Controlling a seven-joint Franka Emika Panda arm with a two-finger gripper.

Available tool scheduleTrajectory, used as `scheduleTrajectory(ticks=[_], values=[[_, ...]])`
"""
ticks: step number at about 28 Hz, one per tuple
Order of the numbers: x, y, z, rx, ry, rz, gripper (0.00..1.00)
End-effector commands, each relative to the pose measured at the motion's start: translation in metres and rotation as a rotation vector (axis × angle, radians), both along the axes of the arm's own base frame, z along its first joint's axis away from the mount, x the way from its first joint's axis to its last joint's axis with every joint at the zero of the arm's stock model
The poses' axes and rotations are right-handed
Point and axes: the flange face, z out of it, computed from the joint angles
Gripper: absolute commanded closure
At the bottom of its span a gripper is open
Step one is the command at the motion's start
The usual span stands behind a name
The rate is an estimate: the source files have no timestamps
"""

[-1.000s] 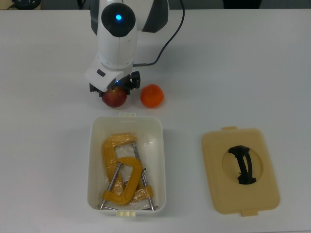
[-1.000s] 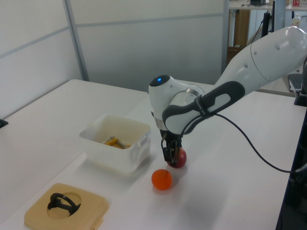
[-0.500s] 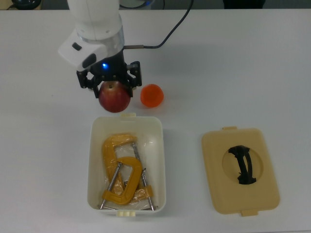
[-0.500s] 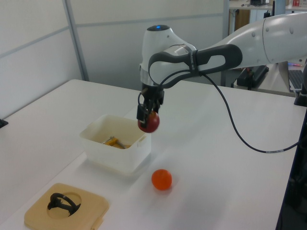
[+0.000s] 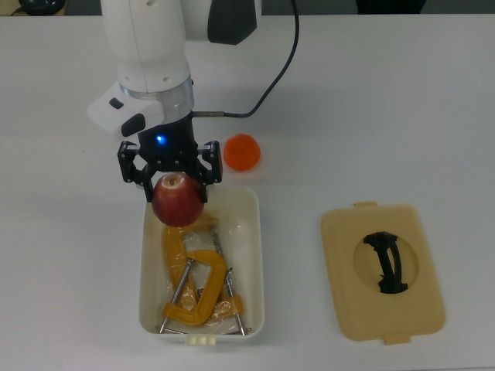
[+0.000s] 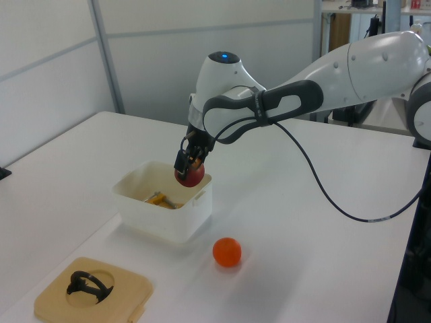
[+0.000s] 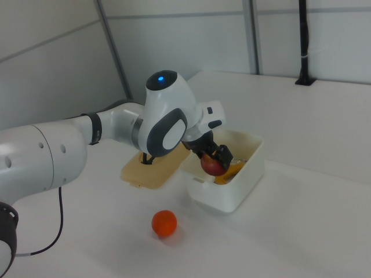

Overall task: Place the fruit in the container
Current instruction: 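Lift the apple and carry it over the white container, then open the gripper to drop the apple into the container, then move the gripper down onto the orange and grasp it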

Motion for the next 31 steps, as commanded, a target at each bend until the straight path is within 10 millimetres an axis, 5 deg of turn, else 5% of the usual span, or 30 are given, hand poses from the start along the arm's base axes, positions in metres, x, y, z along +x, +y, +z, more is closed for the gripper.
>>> scheduleTrajectory(ticks=[1, 10, 19, 31], values=[[-0.002, 0.005, 0.016, 0.001, 0.007, -0.013, 0.0], [-0.039, 0.031, 0.025, -0.032, 0.254, 0.062, 0.0], [-0.08, 0.088, -0.028, -0.104, 0.54, 0.196, 0.0], [-0.082, 0.116, -0.1, -0.186, 0.644, 0.256, 0.0]])
